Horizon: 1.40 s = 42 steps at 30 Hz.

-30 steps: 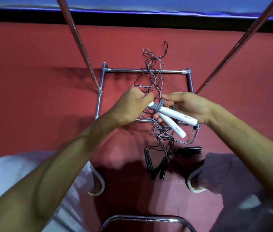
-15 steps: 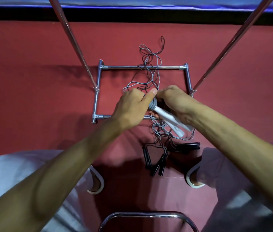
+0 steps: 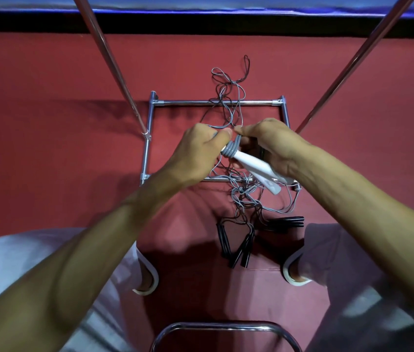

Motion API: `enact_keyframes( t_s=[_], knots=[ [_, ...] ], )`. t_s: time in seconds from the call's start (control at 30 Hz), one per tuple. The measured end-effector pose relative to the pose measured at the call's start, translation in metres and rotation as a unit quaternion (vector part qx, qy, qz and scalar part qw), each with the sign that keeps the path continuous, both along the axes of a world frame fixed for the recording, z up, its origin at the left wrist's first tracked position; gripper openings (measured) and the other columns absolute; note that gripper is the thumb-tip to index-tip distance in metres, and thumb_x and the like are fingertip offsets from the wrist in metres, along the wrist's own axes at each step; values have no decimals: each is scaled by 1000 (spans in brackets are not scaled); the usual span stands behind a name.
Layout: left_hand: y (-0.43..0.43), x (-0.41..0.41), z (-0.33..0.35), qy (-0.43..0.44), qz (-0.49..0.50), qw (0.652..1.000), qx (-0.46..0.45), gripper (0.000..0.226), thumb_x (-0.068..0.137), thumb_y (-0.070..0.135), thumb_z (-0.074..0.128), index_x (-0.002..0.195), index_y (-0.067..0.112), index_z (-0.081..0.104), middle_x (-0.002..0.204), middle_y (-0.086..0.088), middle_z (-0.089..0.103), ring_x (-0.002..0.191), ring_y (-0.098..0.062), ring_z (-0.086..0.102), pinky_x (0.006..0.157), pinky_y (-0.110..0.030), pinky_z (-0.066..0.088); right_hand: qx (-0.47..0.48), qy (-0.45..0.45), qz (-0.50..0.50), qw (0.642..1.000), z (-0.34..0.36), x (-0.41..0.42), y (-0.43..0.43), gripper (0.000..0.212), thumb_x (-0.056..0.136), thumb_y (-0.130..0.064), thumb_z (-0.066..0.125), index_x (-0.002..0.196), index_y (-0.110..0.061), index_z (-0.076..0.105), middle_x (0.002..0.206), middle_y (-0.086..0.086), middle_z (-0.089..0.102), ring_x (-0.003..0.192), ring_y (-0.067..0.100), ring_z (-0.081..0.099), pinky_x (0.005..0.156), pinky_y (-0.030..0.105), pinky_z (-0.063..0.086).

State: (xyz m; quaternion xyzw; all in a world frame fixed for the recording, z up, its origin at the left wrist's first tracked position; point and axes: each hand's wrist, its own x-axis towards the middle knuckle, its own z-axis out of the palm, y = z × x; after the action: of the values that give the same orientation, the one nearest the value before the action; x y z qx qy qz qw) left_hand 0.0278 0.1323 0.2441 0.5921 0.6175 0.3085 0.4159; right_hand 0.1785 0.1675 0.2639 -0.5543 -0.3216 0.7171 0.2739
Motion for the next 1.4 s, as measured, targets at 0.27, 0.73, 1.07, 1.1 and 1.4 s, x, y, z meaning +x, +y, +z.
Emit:
enact_keyframes(
  t_s=[0.27, 0.73, 1.07, 1.1, 1.4],
  knots=[
    [-2, 2, 8, -269, 13, 951, -149, 50, 106, 18, 44, 58, 21, 30, 49, 6, 18, 40, -5, 13, 42, -11, 13, -56, -96, 291, 950, 9, 38, 20, 11, 88, -14, 63, 78, -8, 65, 67, 8, 65, 45, 15, 59, 41, 21, 46],
    [12, -28, -1, -537, 155, 726, -400, 59, 104, 28, 27, 45, 20, 33, 39, 8, 22, 31, -6, 20, 28, -20, 14, -31, 51, 101, 993, -22, 0, -1, 28, 104, -25, 52, 78, -15, 49, 59, -2, 39, 42, 3, 22, 35, 15, 15],
    [17, -50, 4, -575, 254, 659, -412, 25, 73, 4, 31, 53, 18, 29, 42, 5, 21, 28, -11, 22, 26, -24, 15, 607, -404, 102, 676, -48, 20, -19, 9, 90, -26, 73, 88, -18, 77, 72, 0, 74, 62, 27, 69, 58, 40, 54],
    [17, -51, 6, -579, 264, 654, -408, 24, 73, 3, 31, 53, 18, 29, 42, 5, 21, 28, -11, 22, 26, -23, 14, 565, -380, 129, 721, -45, 19, -18, 16, 92, -29, 71, 87, -16, 76, 70, 1, 74, 58, 27, 68, 56, 39, 55],
    [21, -56, 12, -577, 307, 649, -390, 36, 88, 4, 25, 54, 18, 29, 44, 6, 20, 29, -10, 20, 27, -22, 14, -7, 64, 151, 986, -16, 14, -9, 17, 103, -18, 52, 103, -8, 66, 58, -4, 46, 39, 5, 25, 38, 17, 12]
  ],
)
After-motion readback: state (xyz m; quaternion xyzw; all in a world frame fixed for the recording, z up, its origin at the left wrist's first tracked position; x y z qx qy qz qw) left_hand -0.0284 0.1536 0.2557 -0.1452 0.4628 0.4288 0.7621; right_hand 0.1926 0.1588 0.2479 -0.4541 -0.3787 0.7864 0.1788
